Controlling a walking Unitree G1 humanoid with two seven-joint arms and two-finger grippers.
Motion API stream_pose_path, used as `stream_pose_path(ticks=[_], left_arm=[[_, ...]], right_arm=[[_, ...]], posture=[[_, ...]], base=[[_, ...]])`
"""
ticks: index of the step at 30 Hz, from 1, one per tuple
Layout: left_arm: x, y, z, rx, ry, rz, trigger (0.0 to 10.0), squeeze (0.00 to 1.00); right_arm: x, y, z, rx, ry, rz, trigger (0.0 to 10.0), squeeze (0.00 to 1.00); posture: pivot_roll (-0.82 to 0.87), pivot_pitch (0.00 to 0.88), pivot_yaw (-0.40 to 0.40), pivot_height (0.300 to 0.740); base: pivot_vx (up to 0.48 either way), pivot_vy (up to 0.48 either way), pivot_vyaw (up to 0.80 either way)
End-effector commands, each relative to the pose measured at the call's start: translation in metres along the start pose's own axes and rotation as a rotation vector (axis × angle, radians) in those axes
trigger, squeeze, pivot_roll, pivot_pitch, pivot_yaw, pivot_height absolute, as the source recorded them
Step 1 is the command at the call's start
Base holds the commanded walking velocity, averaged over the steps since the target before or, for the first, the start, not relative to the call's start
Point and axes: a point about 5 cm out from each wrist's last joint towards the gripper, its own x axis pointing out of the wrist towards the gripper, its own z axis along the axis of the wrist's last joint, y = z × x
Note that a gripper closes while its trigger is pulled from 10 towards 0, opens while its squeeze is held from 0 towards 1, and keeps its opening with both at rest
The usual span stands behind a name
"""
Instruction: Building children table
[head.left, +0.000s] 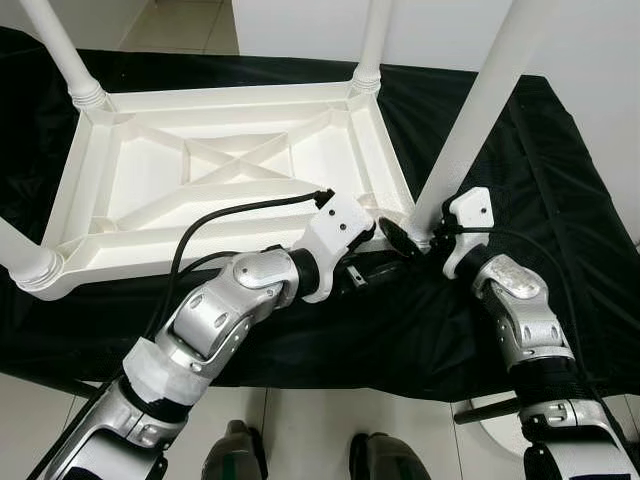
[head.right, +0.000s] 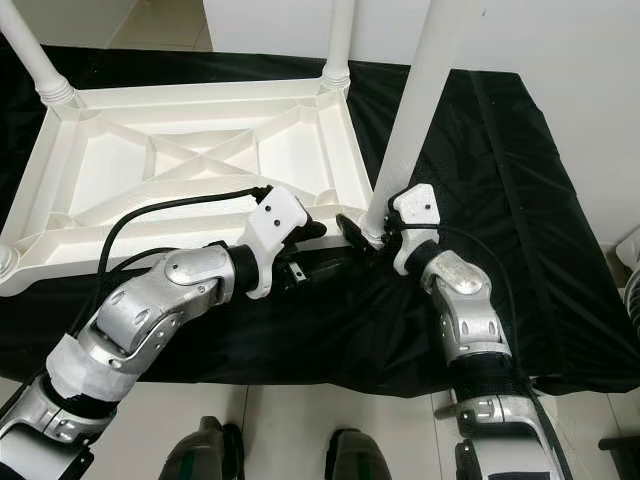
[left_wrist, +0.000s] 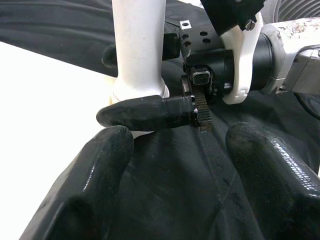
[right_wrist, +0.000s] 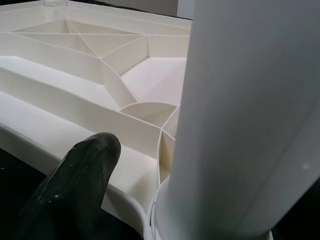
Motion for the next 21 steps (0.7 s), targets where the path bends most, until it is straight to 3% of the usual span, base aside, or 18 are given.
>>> stream_pose_path(ticks=[1,4,8,9,16,17,21], left_arm=[[-0.001,-0.006,-0.001,-0.005,0.008,-0.074,10.0,0.0],[-0.001,-0.007,-0.002,-0.005,0.008,-0.072,10.0,0.0],[-0.002,-0.005,0.001,-0.022,-0.009,-0.051,10.0,0.0],[-0.001,-0.005,0.001,-0.018,-0.009,-0.048,10.0,0.0],[0.0,-0.006,0.005,-0.031,-0.037,-0.043,10.0,0.0],[0.0,-0.005,0.006,-0.031,-0.043,-0.037,10.0,0.0],[0.0,-0.004,0.006,-0.033,-0.049,-0.032,10.0,0.0]], right_arm=[[0.0,0.002,-0.006,0.006,0.026,0.02,10.0,0.0],[0.0,0.001,-0.007,-0.001,0.024,0.007,10.0,0.0],[0.001,-0.005,-0.004,0.068,-0.026,-0.119,10.0,0.0],[0.001,-0.003,0.0,0.091,-0.077,-0.148,10.0,1.0],[-0.007,-0.007,0.01,0.13,-0.171,-0.281,10.0,1.0],[-0.012,-0.006,0.017,0.15,-0.213,-0.307,10.0,0.0],[-0.017,-0.005,0.021,0.173,-0.243,-0.323,10.0,0.0]], posture=[[-0.01,0.107,0.021,0.74],[0.0,0.103,0.018,0.74],[0.0,0.102,0.004,0.74],[0.0,0.111,0.004,0.74],[-0.01,0.141,0.015,0.74],[-0.01,0.139,0.012,0.74],[-0.01,0.137,0.011,0.74]], base=[[0.0,0.0,0.0],[0.0,0.0,0.0],[0.0,0.0,0.0],[0.0,0.0,0.0],[0.0,0.0,0.0],[0.0,0.0,0.0],[0.0,0.0,0.0]])
